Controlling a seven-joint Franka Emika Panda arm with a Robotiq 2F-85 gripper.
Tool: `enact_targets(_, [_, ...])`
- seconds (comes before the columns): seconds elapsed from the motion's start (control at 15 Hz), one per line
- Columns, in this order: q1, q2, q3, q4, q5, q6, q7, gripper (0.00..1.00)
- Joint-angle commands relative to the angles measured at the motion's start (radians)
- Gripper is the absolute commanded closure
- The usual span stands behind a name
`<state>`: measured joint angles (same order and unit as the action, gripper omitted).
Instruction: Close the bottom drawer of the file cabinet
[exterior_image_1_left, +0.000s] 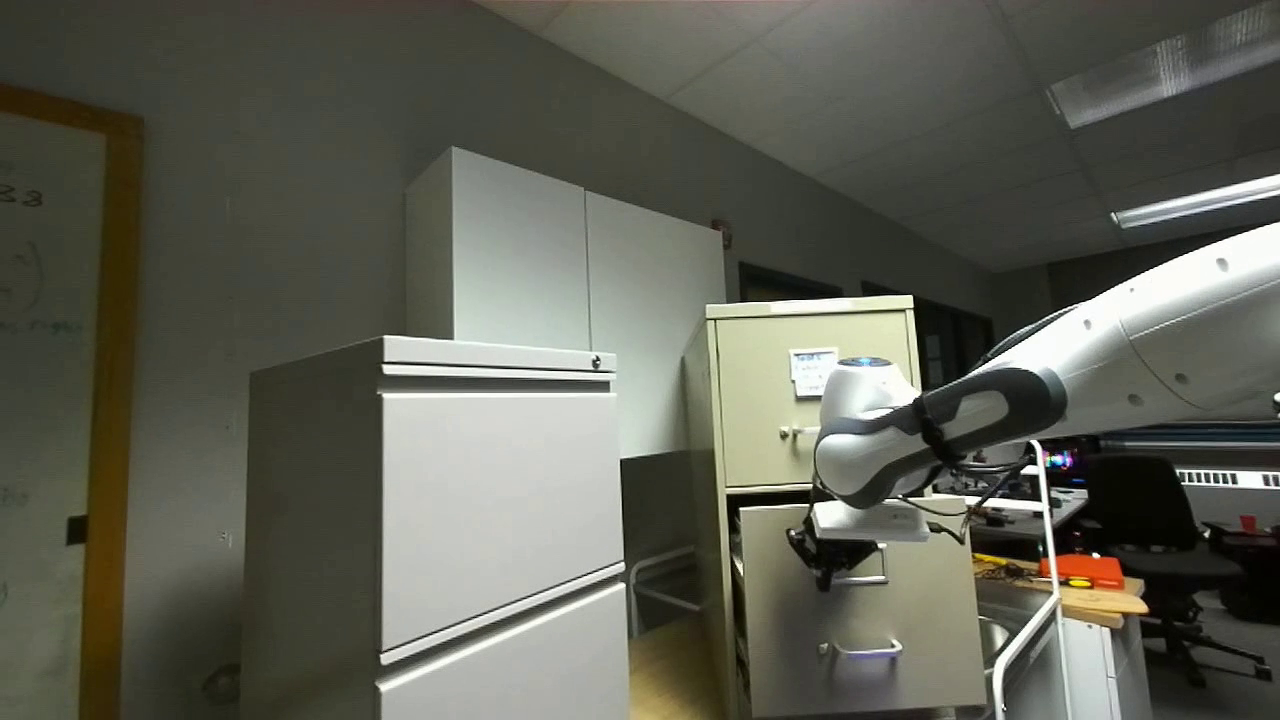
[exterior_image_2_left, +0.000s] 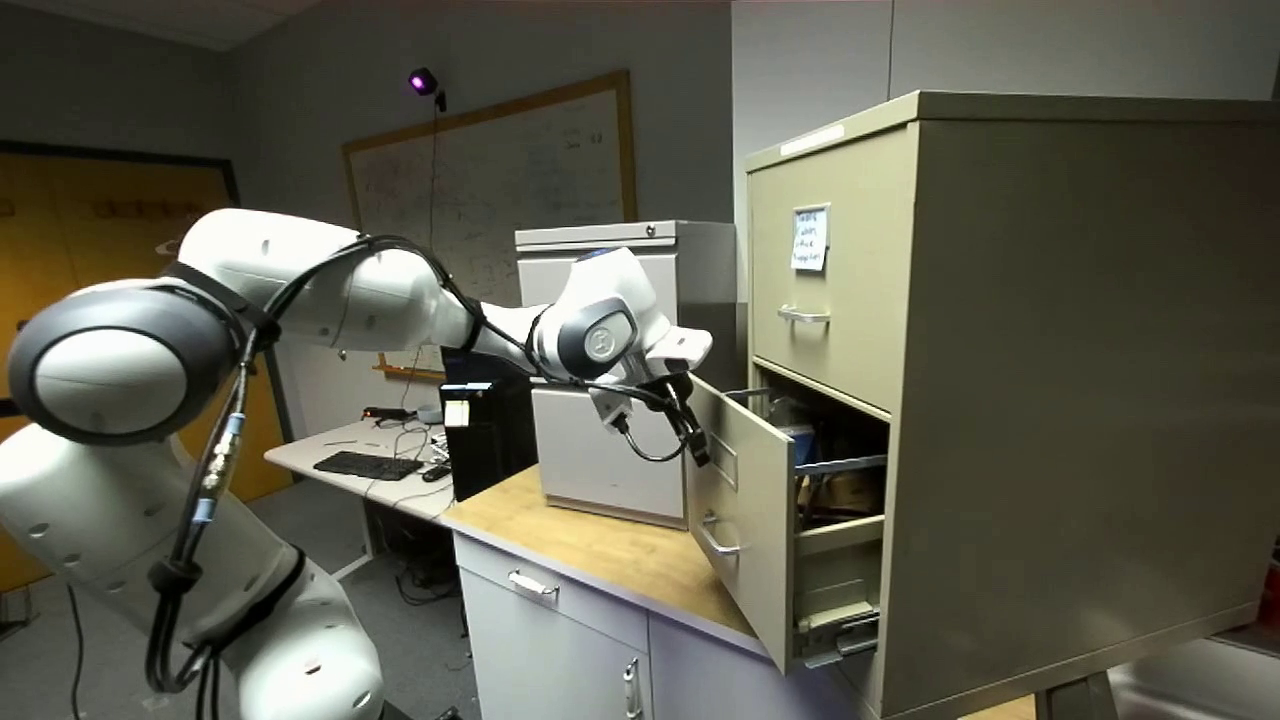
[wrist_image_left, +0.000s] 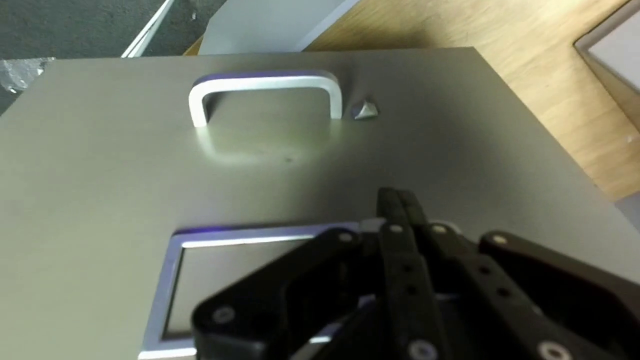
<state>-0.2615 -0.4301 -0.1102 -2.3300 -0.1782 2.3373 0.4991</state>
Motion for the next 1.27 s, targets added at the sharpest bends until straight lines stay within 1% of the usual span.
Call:
enact_targets(0.0, [-0.067, 0.113, 0.055, 0.08, -0.025, 0.141, 0.156, 1.0])
enact_targets(0.13, [-0.095, 0.15, 0.071, 0.109, -0.053, 0.177, 0.239, 1.0])
enact_targets(0.27, [-0.122, 0.213, 0.086, 0.159, -0.104, 0.211, 0.334, 1.0])
enact_targets(0.47, [-0.145, 0.303, 0.101, 0.252, -0.227, 0.224, 0.507, 1.0])
enact_targets(0.53, [-0.166, 0.334, 0.12, 0.286, -0.273, 0.224, 0.568, 1.0])
enact_targets(0.6, [-0.171, 0.365, 0.126, 0.323, -0.327, 0.215, 0.632, 1.0])
enact_targets(0.67, [-0.143, 0.394, 0.1, 0.363, -0.392, 0.196, 0.698, 1.0])
enact_targets(0.73, [-0.132, 0.422, 0.091, 0.396, -0.454, 0.181, 0.765, 1.0])
enact_targets(0.87, [-0.091, 0.467, 0.064, 0.458, -0.529, 0.126, 0.847, 1.0])
enact_targets(0.93, [-0.07, 0.476, 0.055, 0.484, -0.552, 0.072, 0.873, 1.0])
enact_targets(1.0, [-0.102, 0.487, 0.097, 0.501, -0.559, 0.037, 0.886, 1.0])
enact_targets(1.07, [-0.088, 0.491, 0.096, 0.514, -0.566, -0.004, 0.89, 1.0])
enact_targets(1.13, [-0.026, 0.5, 0.043, 0.533, -0.574, -0.045, 0.885, 1.0])
enact_targets(1.2, [-0.015, 0.51, 0.036, 0.548, -0.579, -0.081, 0.875, 0.99])
